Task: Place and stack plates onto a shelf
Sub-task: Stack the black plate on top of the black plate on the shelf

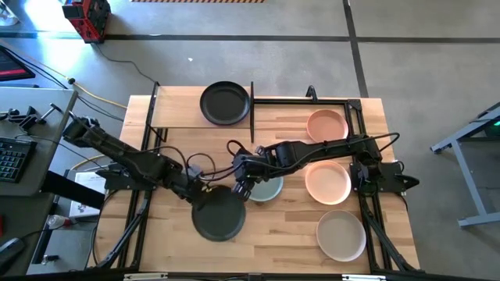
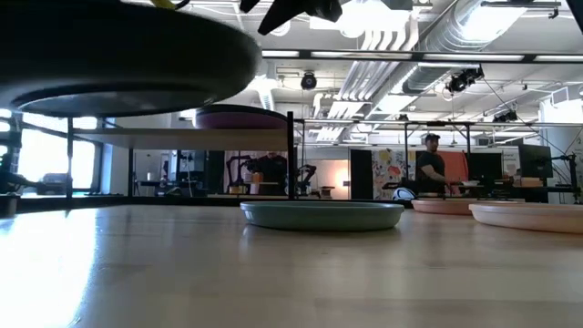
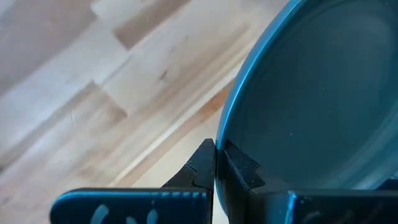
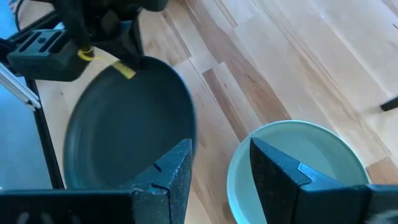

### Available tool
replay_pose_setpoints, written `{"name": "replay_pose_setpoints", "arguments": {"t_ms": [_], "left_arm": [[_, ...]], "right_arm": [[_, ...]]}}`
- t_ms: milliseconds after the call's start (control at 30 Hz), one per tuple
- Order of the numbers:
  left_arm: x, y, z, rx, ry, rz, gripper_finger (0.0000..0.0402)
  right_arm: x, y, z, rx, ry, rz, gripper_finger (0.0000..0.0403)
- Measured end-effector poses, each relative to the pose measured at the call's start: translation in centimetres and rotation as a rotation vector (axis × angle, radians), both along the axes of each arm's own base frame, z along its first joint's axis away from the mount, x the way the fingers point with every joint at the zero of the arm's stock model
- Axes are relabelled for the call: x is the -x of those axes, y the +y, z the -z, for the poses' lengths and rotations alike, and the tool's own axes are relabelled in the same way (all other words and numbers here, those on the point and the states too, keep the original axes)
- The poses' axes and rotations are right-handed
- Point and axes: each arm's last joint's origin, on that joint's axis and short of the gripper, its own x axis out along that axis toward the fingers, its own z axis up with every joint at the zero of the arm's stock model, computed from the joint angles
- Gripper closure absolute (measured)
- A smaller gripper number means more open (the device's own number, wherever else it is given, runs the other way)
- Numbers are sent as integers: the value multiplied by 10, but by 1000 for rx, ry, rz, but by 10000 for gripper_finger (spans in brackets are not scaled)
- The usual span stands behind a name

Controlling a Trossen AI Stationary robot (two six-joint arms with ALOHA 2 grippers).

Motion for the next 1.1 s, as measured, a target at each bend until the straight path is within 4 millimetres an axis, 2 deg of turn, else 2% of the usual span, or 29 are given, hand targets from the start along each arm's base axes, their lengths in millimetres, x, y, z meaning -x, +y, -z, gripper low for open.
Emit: {"name": "replay_pose_setpoints", "arguments": {"t_ms": [367, 667, 900, 1100], "left_arm": [[-13, 20, -14, -106, -79, -23, 401], [-21, 28, -31, -185, -153, 0, 401], [-25, 33, -42, -235, -197, 4, 401], [-27, 37, -44, -246, -204, 5, 401]], "right_arm": [[1, 0, 1, 5, 17, -1, 261], [10, -4, 6, 2, 116, 79, 261], [11, -4, 7, -2, 122, 89, 261], [12, -4, 8, -4, 140, 98, 269]]}}
